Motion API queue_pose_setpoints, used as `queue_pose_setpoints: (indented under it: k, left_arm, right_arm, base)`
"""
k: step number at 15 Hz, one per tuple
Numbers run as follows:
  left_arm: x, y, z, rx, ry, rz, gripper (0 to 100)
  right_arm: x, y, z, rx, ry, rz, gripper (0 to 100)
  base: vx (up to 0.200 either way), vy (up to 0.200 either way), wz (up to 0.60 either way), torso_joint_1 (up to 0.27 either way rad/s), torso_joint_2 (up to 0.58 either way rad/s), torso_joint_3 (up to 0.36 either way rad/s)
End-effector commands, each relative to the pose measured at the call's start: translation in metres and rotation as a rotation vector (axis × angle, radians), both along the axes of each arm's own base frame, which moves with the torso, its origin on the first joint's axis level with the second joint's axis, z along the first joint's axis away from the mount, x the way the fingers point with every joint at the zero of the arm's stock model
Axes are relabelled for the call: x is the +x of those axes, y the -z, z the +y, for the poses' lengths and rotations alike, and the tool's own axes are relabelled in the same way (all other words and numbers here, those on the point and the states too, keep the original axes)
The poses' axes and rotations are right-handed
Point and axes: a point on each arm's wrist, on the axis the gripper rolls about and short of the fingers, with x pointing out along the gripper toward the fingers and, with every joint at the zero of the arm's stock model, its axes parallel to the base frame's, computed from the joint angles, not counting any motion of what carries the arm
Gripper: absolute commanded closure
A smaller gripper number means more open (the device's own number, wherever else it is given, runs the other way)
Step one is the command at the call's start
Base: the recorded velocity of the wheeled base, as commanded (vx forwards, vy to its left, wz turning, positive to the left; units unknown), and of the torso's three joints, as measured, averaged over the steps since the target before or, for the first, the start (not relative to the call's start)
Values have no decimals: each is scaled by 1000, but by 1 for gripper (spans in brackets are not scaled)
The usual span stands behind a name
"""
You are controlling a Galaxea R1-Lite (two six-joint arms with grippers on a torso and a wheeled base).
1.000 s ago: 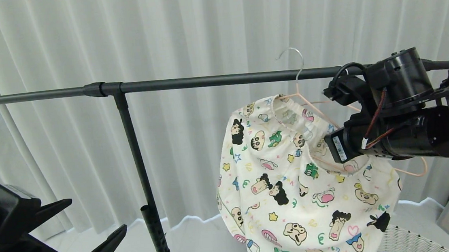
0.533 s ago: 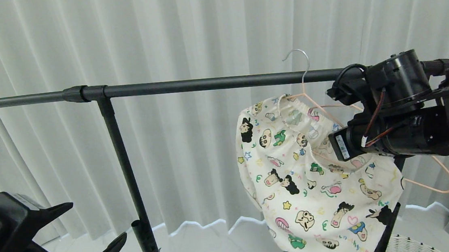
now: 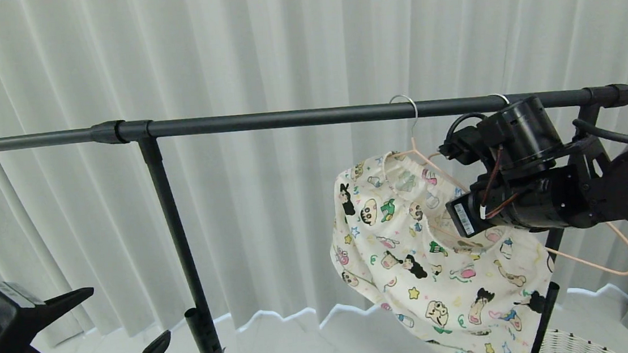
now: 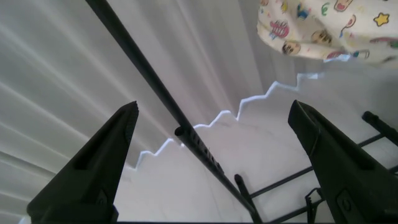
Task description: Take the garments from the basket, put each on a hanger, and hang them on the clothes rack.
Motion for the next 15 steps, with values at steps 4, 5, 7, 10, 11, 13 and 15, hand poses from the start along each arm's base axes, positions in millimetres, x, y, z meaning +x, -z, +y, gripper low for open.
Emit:
queue_pose_setpoints:
  k: [4, 5, 7, 10, 11, 13, 15]
  left_arm:
    - [-2, -1, -2, -3, 32, -7, 0]
    - [-2, -1, -3, -3, 36, -7, 0]
    - [-2, -1, -3, -4, 38, -8, 0]
    - [-2, -1, -1, -7, 12, -7, 0]
    - [-1, -1, 1, -7, -11, -4, 0]
    - [2, 4, 8, 7, -99, 12, 0]
    - [1, 12, 14, 20, -177, 34, 0]
  right_arm:
    - [2, 5, 2, -10, -2, 13, 100]
    - [1, 4, 1, -10, -2, 13, 100]
    - [-4, -4, -2, 17, 5, -7, 0]
    - [-24, -28, -17, 88, 7, -58, 0]
    - [-34, -36, -24, 105, 1, -75, 0]
    - [-61, -53, -42, 176, -47, -107, 0]
    - [-94, -64, -66, 292, -140, -122, 0]
  base:
    - [0, 0, 0, 0, 0, 0]
    - [0, 0, 0, 0, 0, 0]
    - [0, 0, 0, 0, 0, 0]
    - [0, 0, 0, 0, 0, 0]
    - [0, 0, 0, 0, 0, 0]
    - [0, 0, 0, 0, 0, 0]
    - [0, 0, 0, 0, 0, 0]
